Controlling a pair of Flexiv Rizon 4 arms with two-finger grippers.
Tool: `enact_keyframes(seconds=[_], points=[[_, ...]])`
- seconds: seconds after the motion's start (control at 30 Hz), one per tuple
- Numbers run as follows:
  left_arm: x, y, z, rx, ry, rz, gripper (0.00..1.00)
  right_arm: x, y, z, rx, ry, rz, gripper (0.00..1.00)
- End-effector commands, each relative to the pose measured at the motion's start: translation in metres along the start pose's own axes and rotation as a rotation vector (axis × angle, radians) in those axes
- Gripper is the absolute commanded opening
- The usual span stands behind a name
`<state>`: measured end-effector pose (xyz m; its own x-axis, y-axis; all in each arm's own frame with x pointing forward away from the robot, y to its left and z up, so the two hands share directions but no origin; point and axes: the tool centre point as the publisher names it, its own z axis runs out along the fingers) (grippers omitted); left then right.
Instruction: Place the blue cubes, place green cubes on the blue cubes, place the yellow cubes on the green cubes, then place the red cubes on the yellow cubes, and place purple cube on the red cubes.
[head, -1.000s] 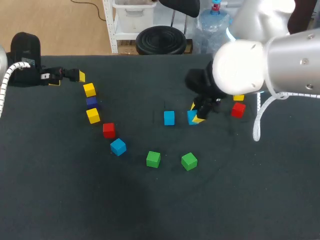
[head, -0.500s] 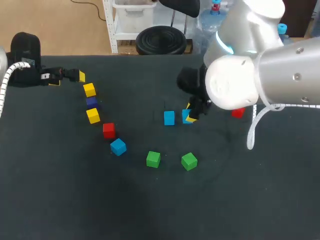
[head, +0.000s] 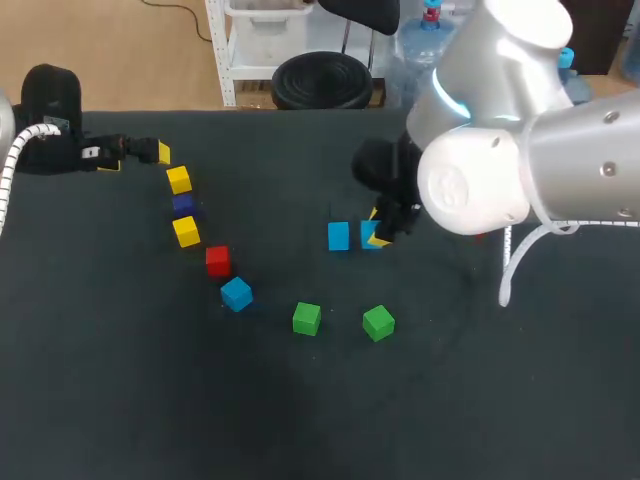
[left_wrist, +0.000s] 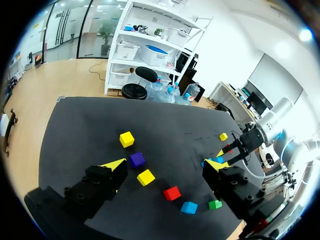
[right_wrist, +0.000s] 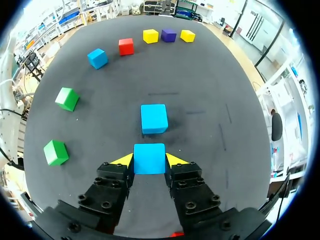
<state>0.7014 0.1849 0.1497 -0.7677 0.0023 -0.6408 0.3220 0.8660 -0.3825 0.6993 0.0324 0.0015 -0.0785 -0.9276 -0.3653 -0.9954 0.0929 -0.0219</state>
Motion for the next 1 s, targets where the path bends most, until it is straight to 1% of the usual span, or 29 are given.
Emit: enact_keyframes(seconds=[0.03, 1.0], points=[[-0.0001, -0.0004, -0.0003, -0.001, 0.001, -0.001, 1.0, -0.0017, -0.0032, 0.0029, -0.005, -0.001, 0.0, 0.0], [-0.0001, -0.0004, -0.0003, -0.001, 0.001, -0.001, 1.0, -0.0014, -0.0082, 0.0107, -0.01, -0.009, -0.007, 0.0]])
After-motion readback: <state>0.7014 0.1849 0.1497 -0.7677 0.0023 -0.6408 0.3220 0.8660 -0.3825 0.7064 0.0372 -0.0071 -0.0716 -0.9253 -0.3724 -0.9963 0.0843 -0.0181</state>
